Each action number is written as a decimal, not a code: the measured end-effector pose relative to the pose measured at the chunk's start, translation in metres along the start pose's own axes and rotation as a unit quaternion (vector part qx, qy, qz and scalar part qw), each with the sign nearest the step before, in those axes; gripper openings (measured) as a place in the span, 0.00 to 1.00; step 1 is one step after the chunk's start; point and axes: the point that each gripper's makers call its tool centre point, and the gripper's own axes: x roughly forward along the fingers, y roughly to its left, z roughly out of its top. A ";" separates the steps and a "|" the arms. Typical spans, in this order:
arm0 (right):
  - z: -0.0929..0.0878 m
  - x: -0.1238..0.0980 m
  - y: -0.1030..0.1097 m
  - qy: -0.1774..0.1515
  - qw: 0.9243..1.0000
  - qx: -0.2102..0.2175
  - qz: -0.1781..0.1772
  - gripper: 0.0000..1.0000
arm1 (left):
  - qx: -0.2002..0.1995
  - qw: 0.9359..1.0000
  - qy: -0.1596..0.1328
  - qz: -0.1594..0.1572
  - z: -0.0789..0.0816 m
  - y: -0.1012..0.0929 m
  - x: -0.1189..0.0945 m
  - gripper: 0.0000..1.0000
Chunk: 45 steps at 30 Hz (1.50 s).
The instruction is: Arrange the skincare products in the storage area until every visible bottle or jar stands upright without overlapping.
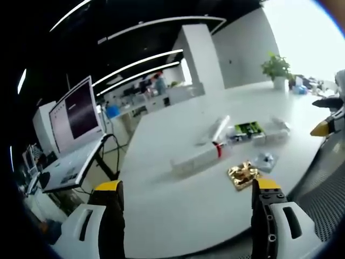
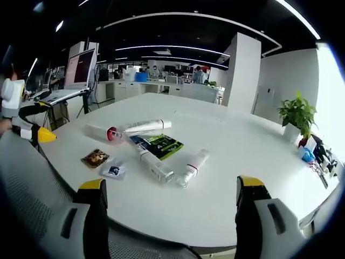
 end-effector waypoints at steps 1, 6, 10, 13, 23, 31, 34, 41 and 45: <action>0.000 0.000 -0.001 0.000 1.000 -0.001 -0.002 1.00 | 0.000 1.000 0.000 -0.001 0.000 0.000 0.000 0.97; 0.001 0.000 -0.002 -0.001 1.000 0.000 -0.005 1.00 | 0.002 1.000 0.002 0.001 0.000 0.000 0.000 0.97; -0.002 0.000 -0.003 0.008 1.000 0.000 -0.007 1.00 | 0.007 1.000 0.012 -0.004 -0.003 -0.003 0.001 0.97; -0.001 -0.001 -0.002 0.006 1.000 0.001 -0.007 1.00 | 0.008 1.000 0.006 -0.005 0.000 -0.003 0.001 0.97; 0.001 -0.003 -0.001 0.003 1.000 0.003 -0.005 1.00 | 0.032 0.999 0.035 -0.017 -0.007 -0.002 0.000 0.97; 0.011 -0.007 -0.006 -0.028 0.999 0.002 -0.015 1.00 | 0.100 0.990 0.056 -0.076 0.007 -0.008 0.008 0.97; 0.010 -0.006 -0.006 -0.024 1.000 0.003 -0.014 1.00 | 0.129 0.986 0.055 -0.094 0.015 -0.012 0.018 0.97; 0.010 -0.005 -0.006 -0.024 1.000 -0.003 -0.016 1.00 | 0.169 0.971 0.080 -0.146 0.019 -0.028 0.041 0.93; 0.008 -0.004 -0.006 -0.018 1.000 -0.006 -0.014 1.00 | 0.190 0.966 0.085 -0.157 0.021 -0.030 0.053 0.89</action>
